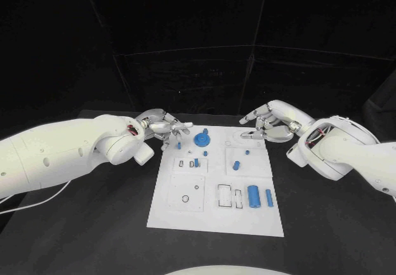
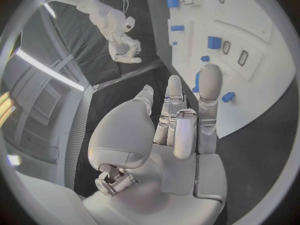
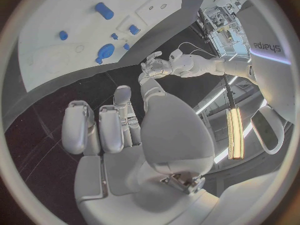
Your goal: Assemble the parts on the task board
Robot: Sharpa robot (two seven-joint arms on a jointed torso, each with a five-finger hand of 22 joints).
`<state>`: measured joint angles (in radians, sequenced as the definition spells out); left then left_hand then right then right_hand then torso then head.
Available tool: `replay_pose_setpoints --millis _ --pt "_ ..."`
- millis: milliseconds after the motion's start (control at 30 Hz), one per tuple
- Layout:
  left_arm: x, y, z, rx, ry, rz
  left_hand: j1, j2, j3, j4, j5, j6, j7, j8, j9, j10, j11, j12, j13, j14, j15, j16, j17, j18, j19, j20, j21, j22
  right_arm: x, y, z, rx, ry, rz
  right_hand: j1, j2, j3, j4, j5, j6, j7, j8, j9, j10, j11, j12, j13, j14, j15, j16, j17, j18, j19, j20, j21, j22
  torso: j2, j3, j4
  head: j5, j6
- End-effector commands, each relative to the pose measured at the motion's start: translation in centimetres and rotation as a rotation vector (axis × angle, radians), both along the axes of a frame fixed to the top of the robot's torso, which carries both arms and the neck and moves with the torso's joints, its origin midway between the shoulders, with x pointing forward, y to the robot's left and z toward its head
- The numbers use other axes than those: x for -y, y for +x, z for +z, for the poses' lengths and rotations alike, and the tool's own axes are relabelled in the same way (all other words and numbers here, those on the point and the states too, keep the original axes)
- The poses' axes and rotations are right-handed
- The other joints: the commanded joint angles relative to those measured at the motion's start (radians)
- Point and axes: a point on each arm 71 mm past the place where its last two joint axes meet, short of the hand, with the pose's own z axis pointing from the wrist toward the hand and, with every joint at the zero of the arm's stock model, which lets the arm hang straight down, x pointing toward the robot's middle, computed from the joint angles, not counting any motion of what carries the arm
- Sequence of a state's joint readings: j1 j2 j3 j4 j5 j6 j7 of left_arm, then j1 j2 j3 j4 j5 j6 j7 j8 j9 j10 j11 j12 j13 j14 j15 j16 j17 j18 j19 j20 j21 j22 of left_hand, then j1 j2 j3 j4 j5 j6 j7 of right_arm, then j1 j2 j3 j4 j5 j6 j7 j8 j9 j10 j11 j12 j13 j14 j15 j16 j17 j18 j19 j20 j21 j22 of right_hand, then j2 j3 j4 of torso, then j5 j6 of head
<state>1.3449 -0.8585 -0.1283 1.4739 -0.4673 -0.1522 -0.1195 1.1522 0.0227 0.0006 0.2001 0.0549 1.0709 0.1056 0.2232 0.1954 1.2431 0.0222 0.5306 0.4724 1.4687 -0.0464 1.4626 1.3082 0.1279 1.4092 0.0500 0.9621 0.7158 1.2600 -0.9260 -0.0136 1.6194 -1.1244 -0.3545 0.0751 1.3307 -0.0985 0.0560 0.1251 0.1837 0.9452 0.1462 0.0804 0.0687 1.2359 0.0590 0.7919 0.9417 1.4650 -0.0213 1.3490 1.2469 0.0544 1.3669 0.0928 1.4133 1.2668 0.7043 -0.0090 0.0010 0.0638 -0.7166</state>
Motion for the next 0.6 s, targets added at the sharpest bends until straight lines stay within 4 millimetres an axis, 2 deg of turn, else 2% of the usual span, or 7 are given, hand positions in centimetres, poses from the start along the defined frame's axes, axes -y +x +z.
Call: replay_pose_setpoints --millis 33,133,200,300,367,500,600 --pt "-0.1 0.1 -0.8 -0.099 0.349 -0.103 0.001 0.001 -0.028 0.011 -0.002 -0.017 -0.001 0.045 0.034 -0.040 -0.007 0.084 0.069 0.072 0.005 0.033 0.166 -0.024 0.030 -0.002 0.157 0.189 0.5 0.1 0.0 -0.074 0.051 0.005 0.005 0.005 -0.008 0.000 0.006 0.007 -0.003 0.006 0.001 0.000 -0.004 0.002 -0.001 0.035 0.003 -0.006 -0.002 0.015 -0.008 0.002 -0.003 -0.001 -0.008 0.0067 -0.0026 0.003 -0.006" --pt "0.4 0.7 -0.8 -0.102 0.477 -0.139 0.004 0.011 -0.063 0.027 -0.009 -0.033 -0.018 0.105 0.077 -0.057 -0.010 0.180 0.141 0.095 -0.011 0.090 0.239 -0.049 0.054 -0.002 0.302 0.378 1.0 0.2 0.1 -0.078 0.050 -0.012 0.007 0.006 -0.010 -0.001 0.010 0.008 -0.004 0.007 0.001 0.001 -0.005 0.003 -0.002 0.034 0.002 -0.009 -0.005 0.016 -0.009 0.001 -0.004 -0.003 -0.010 0.0088 -0.0048 0.004 -0.009" --pt "0.8 0.9 -0.8 -0.105 0.527 -0.152 0.003 0.016 -0.083 0.037 -0.004 -0.033 -0.033 0.144 0.107 0.006 -0.015 0.358 0.319 0.102 -0.023 0.108 0.263 -0.058 0.063 -0.008 0.353 0.448 1.2 0.3 0.1 -0.079 0.049 -0.018 0.008 0.007 -0.011 -0.001 0.012 0.009 -0.004 0.008 0.001 0.001 -0.005 0.003 -0.002 0.034 0.002 -0.011 -0.007 0.016 -0.010 0.001 -0.006 -0.005 -0.009 0.0091 -0.0051 0.006 -0.010" --pt "1.9 1.3 -1.0 -0.113 0.600 -0.166 -0.009 0.029 -0.128 0.066 -0.003 -0.042 -0.043 0.221 0.170 0.045 -0.032 0.526 0.490 0.102 -0.024 0.108 0.263 -0.069 0.073 -0.018 0.417 0.536 1.3 0.3 0.0 -0.087 0.044 -0.018 0.007 0.006 -0.016 -0.001 0.019 0.009 -0.004 0.008 0.001 0.000 -0.006 0.000 -0.006 0.033 0.002 -0.015 -0.011 0.017 -0.013 0.000 -0.009 -0.009 -0.007 0.0090 -0.0043 0.005 -0.009" --pt "2.6 1.5 -1.1 -0.119 0.627 -0.175 -0.034 0.032 -0.159 0.089 -0.008 -0.054 -0.049 0.250 0.197 0.054 -0.035 0.570 0.537 0.102 -0.031 0.108 0.263 -0.076 0.079 -0.020 0.443 0.575 1.3 0.3 0.0 -0.090 0.042 -0.017 0.006 0.005 -0.021 -0.001 0.024 0.009 -0.004 0.009 0.001 0.000 -0.006 0.000 -0.007 0.032 0.001 -0.017 -0.013 0.018 -0.014 0.000 -0.010 -0.011 -0.006 0.0078 -0.0024 0.002 -0.009" --pt "3.5 1.7 -1.1 -0.125 0.654 -0.188 -0.069 0.035 -0.200 0.089 -0.009 -0.064 -0.054 0.278 0.225 0.062 -0.041 0.604 0.574 0.102 -0.036 0.108 0.263 -0.080 0.085 -0.025 0.463 0.605 1.3 0.4 0.0 -0.093 0.039 -0.018 0.005 0.005 -0.023 0.000 0.026 0.009 -0.004 0.009 0.001 0.001 -0.006 0.000 -0.008 0.032 0.001 -0.018 -0.014 0.018 -0.015 0.000 -0.011 -0.013 -0.006 0.0066 -0.0061 0.004 -0.011" --pt "4.3 1.8 -1.2 -0.131 0.672 -0.202 -0.071 0.041 -0.221 0.088 -0.009 -0.074 -0.056 0.298 0.246 0.068 -0.044 0.624 0.597 0.102 -0.038 0.108 0.263 -0.082 0.086 -0.028 0.471 0.617 1.4 0.5 0.0 -0.093 0.034 -0.022 0.004 0.004 -0.028 0.000 0.030 0.010 -0.005 0.010 0.001 0.002 -0.006 0.001 -0.008 0.032 0.001 -0.020 -0.015 0.018 -0.015 -0.001 -0.012 -0.014 -0.006 0.0063 -0.0031 0.001 -0.013"
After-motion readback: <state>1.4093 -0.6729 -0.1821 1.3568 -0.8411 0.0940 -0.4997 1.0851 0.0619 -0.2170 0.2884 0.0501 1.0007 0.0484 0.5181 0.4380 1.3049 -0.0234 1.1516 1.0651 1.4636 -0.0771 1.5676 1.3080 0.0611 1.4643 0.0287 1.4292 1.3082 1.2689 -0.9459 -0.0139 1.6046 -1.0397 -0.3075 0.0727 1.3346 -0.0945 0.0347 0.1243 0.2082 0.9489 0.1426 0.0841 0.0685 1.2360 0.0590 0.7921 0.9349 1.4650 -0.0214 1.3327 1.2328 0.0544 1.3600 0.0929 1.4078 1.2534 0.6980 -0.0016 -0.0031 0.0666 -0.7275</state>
